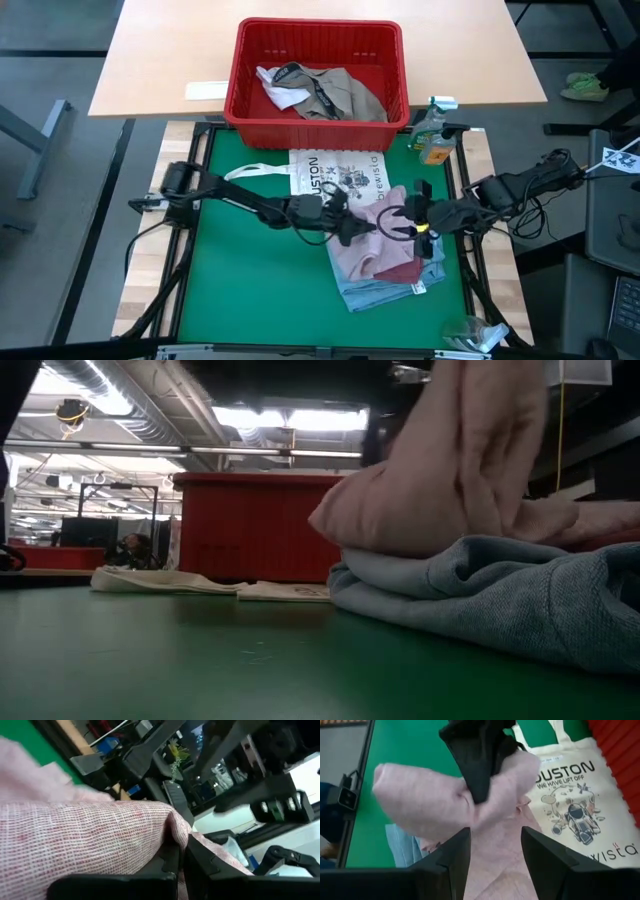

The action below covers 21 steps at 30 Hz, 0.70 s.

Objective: Fold Laundry from Bin
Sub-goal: Fold the pink shirt from the red laundry basket

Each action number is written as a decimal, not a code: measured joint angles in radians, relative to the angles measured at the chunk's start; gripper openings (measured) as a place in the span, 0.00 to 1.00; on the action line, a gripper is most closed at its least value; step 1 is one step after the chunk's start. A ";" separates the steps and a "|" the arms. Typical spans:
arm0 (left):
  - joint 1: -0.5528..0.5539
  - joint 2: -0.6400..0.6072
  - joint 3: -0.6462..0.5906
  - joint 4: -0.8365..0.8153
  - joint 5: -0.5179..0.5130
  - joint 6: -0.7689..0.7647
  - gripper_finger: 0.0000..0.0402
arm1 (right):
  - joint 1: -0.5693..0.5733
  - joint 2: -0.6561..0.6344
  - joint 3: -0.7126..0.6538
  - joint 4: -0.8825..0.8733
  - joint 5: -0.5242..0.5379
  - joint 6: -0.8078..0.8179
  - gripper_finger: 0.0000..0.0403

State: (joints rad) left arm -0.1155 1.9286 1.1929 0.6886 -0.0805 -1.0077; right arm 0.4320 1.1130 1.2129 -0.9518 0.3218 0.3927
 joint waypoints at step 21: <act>0.040 0.388 0.569 -0.203 -0.023 0.184 0.02 | 0.000 -0.050 0.167 -0.168 -0.080 0.055 0.43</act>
State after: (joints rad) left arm -0.0757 2.3161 1.7622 0.4858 -0.1031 -0.8232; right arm 0.4324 1.0628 1.3800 -1.1194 0.2414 0.4479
